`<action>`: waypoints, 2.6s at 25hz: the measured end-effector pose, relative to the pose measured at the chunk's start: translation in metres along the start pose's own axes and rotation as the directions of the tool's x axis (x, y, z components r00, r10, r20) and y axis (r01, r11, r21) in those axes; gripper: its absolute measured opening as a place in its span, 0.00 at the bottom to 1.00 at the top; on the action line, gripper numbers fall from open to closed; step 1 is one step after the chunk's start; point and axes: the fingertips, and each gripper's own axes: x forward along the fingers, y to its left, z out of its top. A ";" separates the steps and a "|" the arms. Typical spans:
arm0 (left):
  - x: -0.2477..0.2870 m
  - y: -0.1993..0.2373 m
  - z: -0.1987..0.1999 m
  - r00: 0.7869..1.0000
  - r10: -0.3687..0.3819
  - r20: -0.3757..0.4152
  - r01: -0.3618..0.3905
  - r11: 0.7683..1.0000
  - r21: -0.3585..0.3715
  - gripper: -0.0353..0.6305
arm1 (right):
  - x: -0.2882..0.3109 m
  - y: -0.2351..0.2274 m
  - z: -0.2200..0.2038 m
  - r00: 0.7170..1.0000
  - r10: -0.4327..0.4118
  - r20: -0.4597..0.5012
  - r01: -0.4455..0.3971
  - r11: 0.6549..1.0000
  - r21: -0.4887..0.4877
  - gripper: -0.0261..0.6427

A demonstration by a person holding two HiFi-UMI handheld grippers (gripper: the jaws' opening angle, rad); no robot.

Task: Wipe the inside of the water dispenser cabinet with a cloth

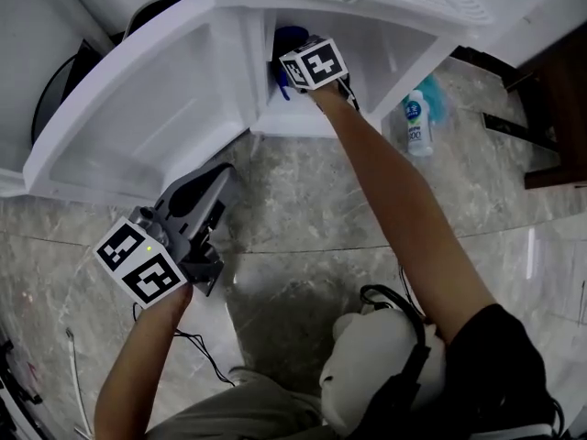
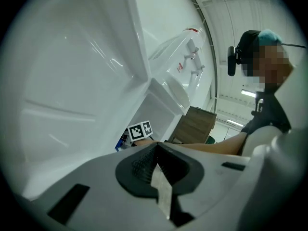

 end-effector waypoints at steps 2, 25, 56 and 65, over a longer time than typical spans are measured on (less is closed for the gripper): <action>-0.001 -0.001 -0.004 1.000 -0.001 -0.010 0.001 1.000 0.001 0.06 | -0.003 0.002 0.001 0.999 -0.022 0.042 0.023 0.999 -0.042 0.09; -0.012 -0.009 -0.005 1.000 0.003 -0.021 -0.003 1.000 0.008 0.06 | 0.002 0.002 -0.007 0.998 -0.038 -0.047 0.037 0.999 -0.035 0.09; -0.020 -0.038 -0.021 0.998 -0.043 -0.055 0.042 0.999 -0.011 0.06 | -0.168 0.034 0.165 0.598 -0.256 0.760 0.303 0.950 0.081 0.09; -0.022 -0.034 -0.015 0.999 -0.025 -0.040 0.024 1.000 -0.014 0.06 | -0.126 -0.016 0.182 0.692 -0.321 0.647 0.313 0.940 0.132 0.09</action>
